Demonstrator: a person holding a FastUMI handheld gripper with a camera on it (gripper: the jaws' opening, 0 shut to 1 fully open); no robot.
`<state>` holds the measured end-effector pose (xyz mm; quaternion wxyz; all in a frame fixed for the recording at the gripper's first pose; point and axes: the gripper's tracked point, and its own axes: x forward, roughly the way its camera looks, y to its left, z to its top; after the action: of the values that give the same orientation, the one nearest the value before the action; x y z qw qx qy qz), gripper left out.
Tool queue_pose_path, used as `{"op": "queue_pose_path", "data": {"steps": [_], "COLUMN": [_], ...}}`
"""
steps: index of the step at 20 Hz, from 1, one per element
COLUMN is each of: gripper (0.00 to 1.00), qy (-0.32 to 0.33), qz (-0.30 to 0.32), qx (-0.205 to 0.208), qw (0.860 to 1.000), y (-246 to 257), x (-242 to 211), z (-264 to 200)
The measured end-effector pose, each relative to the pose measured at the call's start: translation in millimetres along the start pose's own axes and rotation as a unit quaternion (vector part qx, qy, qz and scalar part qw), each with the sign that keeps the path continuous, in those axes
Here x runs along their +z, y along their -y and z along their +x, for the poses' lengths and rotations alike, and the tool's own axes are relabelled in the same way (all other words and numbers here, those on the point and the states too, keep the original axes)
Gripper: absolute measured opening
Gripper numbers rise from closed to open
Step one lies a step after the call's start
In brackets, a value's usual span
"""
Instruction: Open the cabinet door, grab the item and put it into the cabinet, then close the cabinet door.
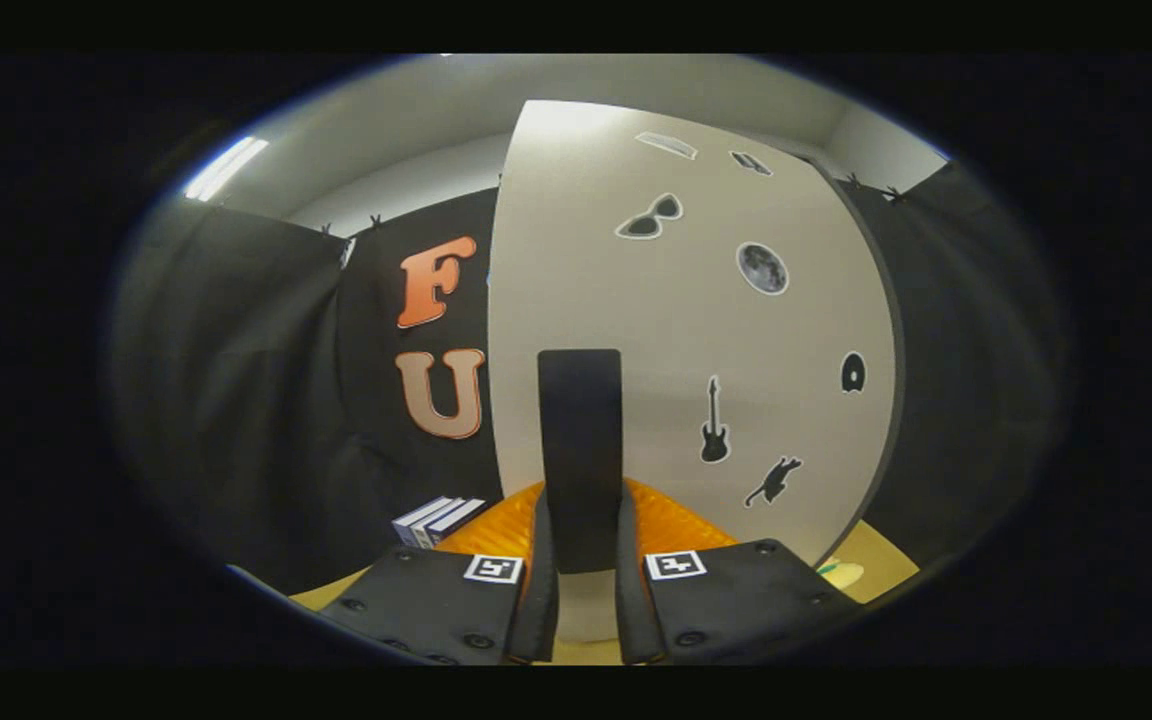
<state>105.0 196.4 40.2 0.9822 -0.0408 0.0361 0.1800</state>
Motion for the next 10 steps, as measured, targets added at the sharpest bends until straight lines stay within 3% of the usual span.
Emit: {"op": "queue_pose_path", "data": {"steps": [5,10], "gripper": [0.31,0.31], "qy": [0.003,0.011], "qz": [0.005,0.008], "qx": [0.018,0.028], "qw": [1.0,1.0], "y": [32.4,55.9], "x": [-5.6,-5.5], "z": [-69.4,-106.3]}}
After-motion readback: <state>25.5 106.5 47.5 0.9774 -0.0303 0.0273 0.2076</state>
